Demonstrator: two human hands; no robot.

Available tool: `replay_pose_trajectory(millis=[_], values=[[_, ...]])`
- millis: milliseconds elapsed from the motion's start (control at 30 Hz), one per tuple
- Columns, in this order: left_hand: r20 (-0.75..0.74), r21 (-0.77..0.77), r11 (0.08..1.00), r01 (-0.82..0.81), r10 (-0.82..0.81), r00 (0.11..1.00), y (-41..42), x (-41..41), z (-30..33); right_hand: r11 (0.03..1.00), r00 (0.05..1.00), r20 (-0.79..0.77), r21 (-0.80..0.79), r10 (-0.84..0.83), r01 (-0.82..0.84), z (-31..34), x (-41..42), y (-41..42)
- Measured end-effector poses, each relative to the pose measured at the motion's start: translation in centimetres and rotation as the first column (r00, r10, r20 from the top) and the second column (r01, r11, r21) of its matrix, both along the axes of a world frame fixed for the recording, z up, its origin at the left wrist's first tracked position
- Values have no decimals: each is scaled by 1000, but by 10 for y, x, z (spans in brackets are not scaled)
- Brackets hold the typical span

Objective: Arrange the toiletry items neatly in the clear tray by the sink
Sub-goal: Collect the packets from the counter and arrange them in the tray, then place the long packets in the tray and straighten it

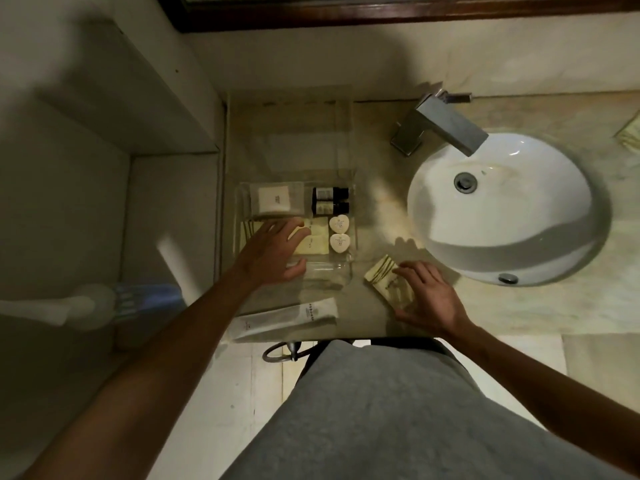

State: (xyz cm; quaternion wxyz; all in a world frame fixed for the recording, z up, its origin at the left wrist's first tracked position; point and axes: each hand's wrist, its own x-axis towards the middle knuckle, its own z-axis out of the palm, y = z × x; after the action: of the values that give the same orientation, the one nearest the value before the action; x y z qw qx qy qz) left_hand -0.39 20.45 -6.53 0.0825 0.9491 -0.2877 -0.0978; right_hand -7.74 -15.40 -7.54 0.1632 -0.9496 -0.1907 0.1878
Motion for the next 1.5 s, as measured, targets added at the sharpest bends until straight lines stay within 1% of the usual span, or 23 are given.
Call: replay_pose_trajectory(millis=[100,233,367,567,633,733,800,867,967,1033,1100,1233,1333,1400,1500], values=[[15,32,999,43,-43,999,-20,5,2,996,997,28,-47,-72,74,-9,-5,1],[5,27,998,61,-61,998,-44,12,1,992,991,46,1,-128,128,-17,-8,6],[-26,65,997,41,-39,999,-44,16,2,996,994,72,29,-88,86,-18,-7,3],[-10,101,995,-3,4,1000,-19,19,2,995,991,105,64,-86,79,-23,-7,7],[11,92,995,-43,42,999,-8,16,2,992,984,162,113,-71,53,-15,-5,12],[31,75,991,-115,113,993,9,11,5,972,968,246,235,-53,-7,4,10,44],[37,50,988,-148,146,989,20,6,5,976,971,239,212,-11,-41,11,33,76],[34,33,983,-183,182,983,28,2,6,984,981,189,156,51,-81,16,58,108],[29,49,973,-226,225,974,37,-5,6,986,980,135,51,149,-157,18,87,145],[33,51,970,-237,235,971,38,-8,7,981,975,113,9,192,-194,17,96,159],[41,35,969,-246,245,969,35,-9,8,981,973,129,11,193,-196,18,98,162],[56,17,984,-176,175,983,8,6,12,992,972,206,24,114,-121,25,93,136],[43,-7,993,-118,118,992,-34,25,19,999,961,274,-30,37,-30,32,90,97],[43,2,997,-72,72,997,-70,40,22,996,956,292,-73,-35,59,36,90,61],[55,-44,999,-17,20,998,-132,60,23,969,929,317,-93,-189,229,44,90,-6]])
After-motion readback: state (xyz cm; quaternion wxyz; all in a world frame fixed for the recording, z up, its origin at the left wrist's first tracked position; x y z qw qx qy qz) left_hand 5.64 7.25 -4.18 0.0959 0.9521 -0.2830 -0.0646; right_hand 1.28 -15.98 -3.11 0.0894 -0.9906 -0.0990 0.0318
